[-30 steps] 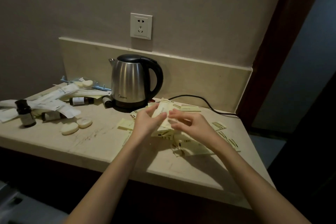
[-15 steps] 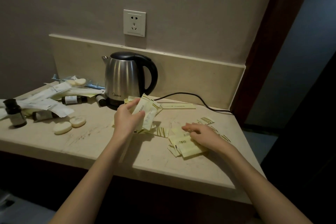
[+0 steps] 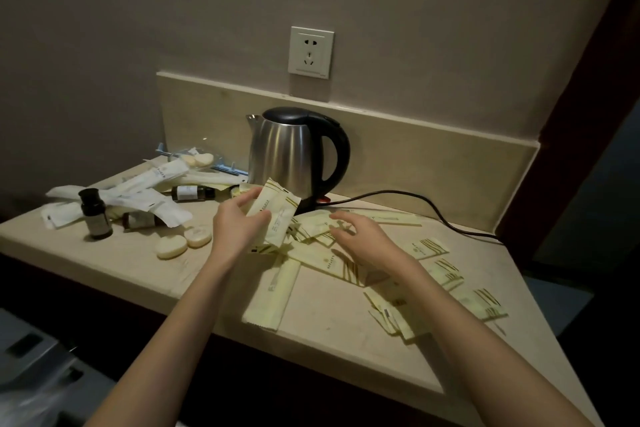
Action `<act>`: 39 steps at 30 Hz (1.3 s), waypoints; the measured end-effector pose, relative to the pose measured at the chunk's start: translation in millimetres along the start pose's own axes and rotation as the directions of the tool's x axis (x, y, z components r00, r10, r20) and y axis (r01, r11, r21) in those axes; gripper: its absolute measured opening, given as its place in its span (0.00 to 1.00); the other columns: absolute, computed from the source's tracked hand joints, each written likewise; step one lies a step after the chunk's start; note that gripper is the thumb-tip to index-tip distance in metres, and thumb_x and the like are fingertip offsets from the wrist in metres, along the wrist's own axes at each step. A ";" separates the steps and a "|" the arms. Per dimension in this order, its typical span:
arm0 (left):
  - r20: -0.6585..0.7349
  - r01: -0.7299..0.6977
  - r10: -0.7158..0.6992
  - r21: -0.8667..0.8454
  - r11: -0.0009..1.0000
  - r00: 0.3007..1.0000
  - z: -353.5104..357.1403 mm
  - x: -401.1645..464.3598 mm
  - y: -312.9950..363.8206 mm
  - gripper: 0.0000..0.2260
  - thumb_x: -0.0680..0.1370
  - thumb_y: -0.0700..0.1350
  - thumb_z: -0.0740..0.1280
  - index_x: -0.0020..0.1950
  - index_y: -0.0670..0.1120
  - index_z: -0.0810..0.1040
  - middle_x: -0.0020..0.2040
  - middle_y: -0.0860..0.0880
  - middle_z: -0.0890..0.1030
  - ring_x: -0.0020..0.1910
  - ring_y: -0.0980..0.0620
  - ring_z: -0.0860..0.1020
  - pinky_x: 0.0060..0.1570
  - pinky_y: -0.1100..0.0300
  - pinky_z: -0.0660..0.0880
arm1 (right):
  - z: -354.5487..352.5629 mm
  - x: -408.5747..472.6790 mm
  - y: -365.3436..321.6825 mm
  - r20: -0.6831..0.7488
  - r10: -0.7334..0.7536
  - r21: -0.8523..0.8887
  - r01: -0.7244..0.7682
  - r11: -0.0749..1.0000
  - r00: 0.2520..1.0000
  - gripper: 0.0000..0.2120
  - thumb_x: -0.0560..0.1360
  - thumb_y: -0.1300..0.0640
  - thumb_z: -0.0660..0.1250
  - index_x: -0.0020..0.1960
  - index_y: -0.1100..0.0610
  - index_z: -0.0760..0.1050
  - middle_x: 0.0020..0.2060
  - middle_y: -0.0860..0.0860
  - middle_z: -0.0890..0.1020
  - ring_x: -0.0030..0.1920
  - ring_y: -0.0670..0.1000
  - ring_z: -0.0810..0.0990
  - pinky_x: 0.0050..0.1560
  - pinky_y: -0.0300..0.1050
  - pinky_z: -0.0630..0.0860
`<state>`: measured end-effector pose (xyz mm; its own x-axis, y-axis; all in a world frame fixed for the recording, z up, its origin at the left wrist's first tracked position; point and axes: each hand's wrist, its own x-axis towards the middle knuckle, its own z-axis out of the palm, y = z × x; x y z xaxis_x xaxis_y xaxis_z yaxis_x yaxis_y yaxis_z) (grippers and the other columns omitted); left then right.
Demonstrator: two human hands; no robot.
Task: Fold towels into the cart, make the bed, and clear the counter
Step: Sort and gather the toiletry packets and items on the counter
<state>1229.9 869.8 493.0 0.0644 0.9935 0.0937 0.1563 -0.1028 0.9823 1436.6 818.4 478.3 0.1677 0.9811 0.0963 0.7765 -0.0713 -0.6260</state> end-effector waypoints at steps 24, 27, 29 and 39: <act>0.085 -0.149 0.149 0.000 0.989 0.985 8.7 -9.5 -5.3 0.19 0.78 0.38 0.63 0.69 0.50 0.72 0.70 0.50 0.71 0.31 0.70 0.74 0.29 0.76 0.71 | -12.3 -3.9 -42.0 -0.257 0.030 0.449 0.092 0.889 0.966 0.02 0.76 0.57 0.66 0.45 0.55 0.75 0.44 0.52 0.81 0.45 0.50 0.81 0.43 0.44 0.79; 0.096 -0.185 0.186 -0.020 0.983 0.978 14.7 -13.2 -10.6 0.18 0.79 0.44 0.64 0.68 0.54 0.72 0.70 0.49 0.70 0.53 0.69 0.74 0.46 0.71 0.74 | -1.7 -6.7 -46.4 -0.235 0.087 0.514 0.048 0.857 0.968 0.04 0.76 0.57 0.67 0.44 0.56 0.76 0.42 0.52 0.81 0.41 0.49 0.79 0.36 0.42 0.76; 0.097 -0.195 0.199 -0.057 0.979 0.975 16.8 -17.3 -12.2 0.17 0.79 0.48 0.63 0.69 0.55 0.71 0.71 0.50 0.69 0.60 0.60 0.73 0.56 0.67 0.72 | 6.2 -8.1 -46.6 -0.229 0.112 0.534 0.029 0.845 0.967 0.05 0.76 0.56 0.67 0.43 0.57 0.75 0.39 0.52 0.80 0.38 0.49 0.77 0.36 0.43 0.76; 0.088 -0.174 0.180 -0.064 0.983 0.980 0.9 -12.2 -20.6 0.26 0.73 0.43 0.71 0.66 0.64 0.69 0.69 0.51 0.70 0.63 0.56 0.70 0.60 0.56 0.73 | 14.8 -4.5 -29.8 -0.156 0.093 0.418 -0.020 0.908 0.983 0.06 0.76 0.58 0.68 0.51 0.57 0.80 0.46 0.51 0.82 0.46 0.48 0.80 0.42 0.38 0.77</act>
<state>1226.8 859.8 471.5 0.1783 0.9506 0.2539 0.0796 -0.2712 0.9592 1403.8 818.8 485.1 0.3318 0.9302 0.1571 0.4480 -0.0089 -0.8940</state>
